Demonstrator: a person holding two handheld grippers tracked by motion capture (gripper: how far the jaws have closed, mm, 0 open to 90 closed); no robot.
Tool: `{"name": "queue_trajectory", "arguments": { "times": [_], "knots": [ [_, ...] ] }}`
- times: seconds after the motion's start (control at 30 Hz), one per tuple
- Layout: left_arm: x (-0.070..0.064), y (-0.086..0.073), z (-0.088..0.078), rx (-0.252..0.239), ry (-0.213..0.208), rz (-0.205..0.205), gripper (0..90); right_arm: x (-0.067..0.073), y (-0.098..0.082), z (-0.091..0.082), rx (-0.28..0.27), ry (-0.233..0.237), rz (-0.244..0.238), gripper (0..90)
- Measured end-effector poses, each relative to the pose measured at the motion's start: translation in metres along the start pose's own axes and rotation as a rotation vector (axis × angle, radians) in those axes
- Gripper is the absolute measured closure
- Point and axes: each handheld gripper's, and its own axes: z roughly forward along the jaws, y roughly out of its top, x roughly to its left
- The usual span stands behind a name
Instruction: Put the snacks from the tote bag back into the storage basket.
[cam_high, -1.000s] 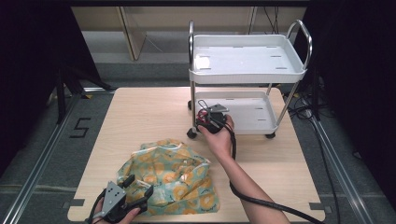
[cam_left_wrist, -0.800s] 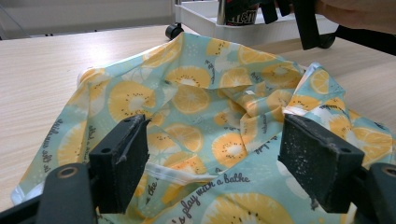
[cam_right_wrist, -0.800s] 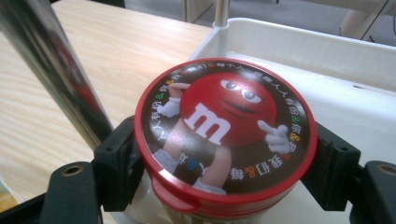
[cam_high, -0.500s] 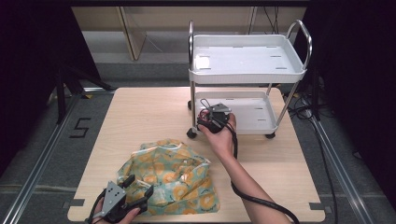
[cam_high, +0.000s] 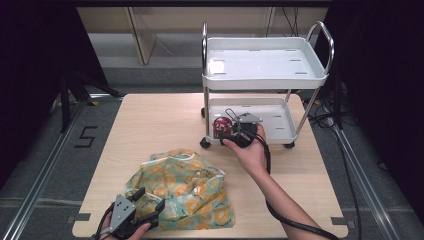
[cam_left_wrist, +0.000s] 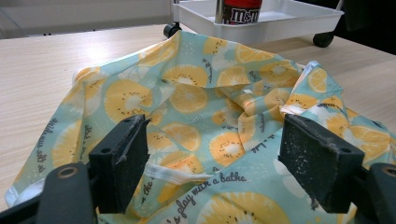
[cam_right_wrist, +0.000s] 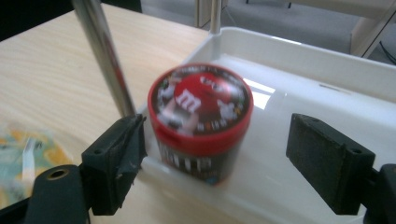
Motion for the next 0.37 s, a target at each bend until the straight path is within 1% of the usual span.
{"name": "queue_trajectory", "arguments": {
  "times": [0.03,0.07,0.1,0.13,0.17,0.2,0.23,0.27,0.3,0.37],
  "knots": [
    [0.000,0.000,-0.001,0.012,0.008,-0.002,23.3,0.000,-0.002,-0.003,0.006,0.010,0.016,20.6],
    [0.000,0.000,-0.001,0.009,0.004,-0.001,23.3,-0.002,-0.005,-0.006,-0.003,0.017,-0.003,20.6],
    [0.000,0.000,-0.001,0.010,0.005,-0.002,23.3,-0.002,-0.007,-0.010,0.009,0.018,0.002,20.6],
    [0.000,0.000,-0.001,0.008,0.005,-0.005,23.2,-0.004,-0.011,-0.014,0.003,0.022,-0.013,20.6],
    [0.000,0.000,-0.001,0.007,0.002,-0.001,23.1,-0.005,-0.015,-0.018,-0.003,0.029,-0.012,20.6],
    [0.000,0.000,0.000,0.003,0.001,-0.001,23.1,-0.006,-0.020,-0.022,0.005,0.038,-0.029,20.6],
    [0.000,0.000,0.000,0.004,0.000,0.000,23.0,-0.006,-0.026,-0.027,0.010,0.042,-0.032,20.6],
    [0.000,0.000,0.000,0.003,0.004,-0.009,22.8,-0.007,-0.031,-0.031,0.011,0.047,-0.036,20.9],
    [0.000,0.000,0.000,0.005,0.005,-0.008,22.7,-0.007,-0.037,-0.036,0.009,0.056,-0.008,21.0],
    [0.000,0.000,0.000,0.001,0.007,-0.010,22.5,-0.010,-0.048,-0.044,0.004,0.064,-0.007,21.0]
  ]
}}
